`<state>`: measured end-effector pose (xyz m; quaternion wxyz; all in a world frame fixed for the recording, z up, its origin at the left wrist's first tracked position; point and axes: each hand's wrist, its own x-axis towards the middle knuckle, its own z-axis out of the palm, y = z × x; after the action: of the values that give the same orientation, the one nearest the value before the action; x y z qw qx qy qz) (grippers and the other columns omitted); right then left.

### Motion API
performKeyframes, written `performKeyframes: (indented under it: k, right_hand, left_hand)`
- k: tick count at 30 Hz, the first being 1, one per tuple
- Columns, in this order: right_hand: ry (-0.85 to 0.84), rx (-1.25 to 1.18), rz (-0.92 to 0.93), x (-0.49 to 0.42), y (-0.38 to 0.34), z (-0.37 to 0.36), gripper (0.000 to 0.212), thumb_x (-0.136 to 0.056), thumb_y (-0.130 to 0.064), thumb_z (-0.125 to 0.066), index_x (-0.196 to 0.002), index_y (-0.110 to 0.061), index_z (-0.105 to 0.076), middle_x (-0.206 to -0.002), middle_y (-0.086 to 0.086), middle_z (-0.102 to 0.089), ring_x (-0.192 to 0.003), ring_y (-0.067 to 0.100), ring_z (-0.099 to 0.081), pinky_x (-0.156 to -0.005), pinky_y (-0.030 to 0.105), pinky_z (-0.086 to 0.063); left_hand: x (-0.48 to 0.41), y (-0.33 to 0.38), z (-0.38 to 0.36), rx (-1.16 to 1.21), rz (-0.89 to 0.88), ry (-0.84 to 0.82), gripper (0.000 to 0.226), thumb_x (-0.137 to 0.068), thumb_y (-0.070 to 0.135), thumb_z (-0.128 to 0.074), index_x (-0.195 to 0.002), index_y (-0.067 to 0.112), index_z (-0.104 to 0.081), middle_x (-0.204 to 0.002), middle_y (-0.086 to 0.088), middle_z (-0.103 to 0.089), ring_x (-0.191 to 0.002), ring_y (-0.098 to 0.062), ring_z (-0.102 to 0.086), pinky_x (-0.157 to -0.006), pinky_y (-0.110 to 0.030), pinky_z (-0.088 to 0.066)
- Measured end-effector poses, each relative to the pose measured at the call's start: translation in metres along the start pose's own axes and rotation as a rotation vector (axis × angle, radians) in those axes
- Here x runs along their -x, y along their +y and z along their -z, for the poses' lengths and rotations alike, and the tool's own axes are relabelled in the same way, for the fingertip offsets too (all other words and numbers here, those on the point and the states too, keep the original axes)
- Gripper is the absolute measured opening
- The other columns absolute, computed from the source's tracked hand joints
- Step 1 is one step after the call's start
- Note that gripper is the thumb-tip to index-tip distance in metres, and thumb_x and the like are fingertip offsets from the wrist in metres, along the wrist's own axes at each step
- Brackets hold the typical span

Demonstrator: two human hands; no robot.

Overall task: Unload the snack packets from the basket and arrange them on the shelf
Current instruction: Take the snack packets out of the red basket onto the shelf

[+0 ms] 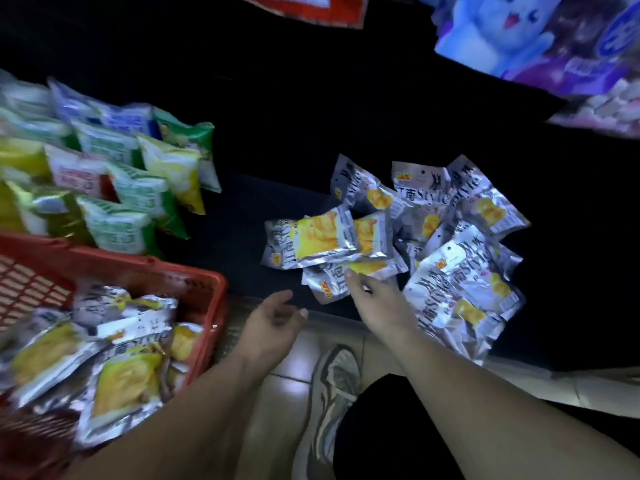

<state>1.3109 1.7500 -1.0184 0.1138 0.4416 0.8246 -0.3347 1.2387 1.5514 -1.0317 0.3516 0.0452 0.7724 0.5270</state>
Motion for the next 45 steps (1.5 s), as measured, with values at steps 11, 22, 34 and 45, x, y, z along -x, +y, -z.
performKeyframes:
  k: [11, 22, 34, 45]
  right_hand:
    - [-0.303, 0.144, 0.691, 0.049, -0.218, -0.104, 0.036, -0.079, -0.067, -0.053, -0.084, -0.037, -0.072, -0.093, -0.016, -0.074, -0.094, 0.007, -0.067, -0.084, 0.033, -0.055]
    - [-0.604, 0.259, 0.552, 0.001, -0.222, -0.256, 0.043, -0.091, -0.048, -0.067, -0.128, -0.027, -0.065, -0.12, -0.003, -0.068, -0.115, 0.019, -0.063, -0.084, 0.029, -0.046]
    - [-0.832, 0.283, 0.34, -0.009, -0.224, -0.31, 0.137, -0.03, -0.09, -0.078, -0.151, -0.059, -0.022, -0.164, 0.0, -0.03, -0.147, 0.023, -0.035, -0.118, 0.04, -0.036]
    - [-0.818, 0.311, 0.339, -0.006, -0.215, -0.318, 0.129, -0.035, -0.085, -0.081, -0.143, -0.074, -0.01, -0.165, 0.005, -0.029, -0.148, 0.027, -0.034, -0.118, 0.04, -0.036]
  left_hand:
    - [0.021, -0.019, 0.199, 0.022, 0.102, 0.484, 0.017, -0.092, 0.012, -0.07, -0.108, 0.015, -0.065, -0.082, -0.004, -0.07, -0.069, -0.024, -0.065, -0.06, -0.03, -0.054]
    - [0.011, -0.161, 0.24, -0.197, 0.517, 0.328, 0.093, -0.064, 0.039, -0.075, -0.151, 0.025, -0.045, -0.138, -0.014, -0.061, -0.112, -0.025, -0.067, -0.091, -0.029, -0.056]
    - [-0.004, -0.165, 0.26, -0.475, 0.547, 0.419, 0.047, -0.092, 0.06, -0.046, -0.115, 0.025, -0.065, -0.113, -0.004, -0.071, -0.101, -0.026, -0.069, -0.087, -0.037, -0.057]
    - [-0.053, -0.214, 0.321, 0.015, 0.718, 0.58, 0.069, -0.102, 0.04, -0.052, -0.161, 0.035, -0.016, -0.17, -0.012, 0.001, -0.149, -0.037, -0.03, -0.115, -0.028, -0.035]
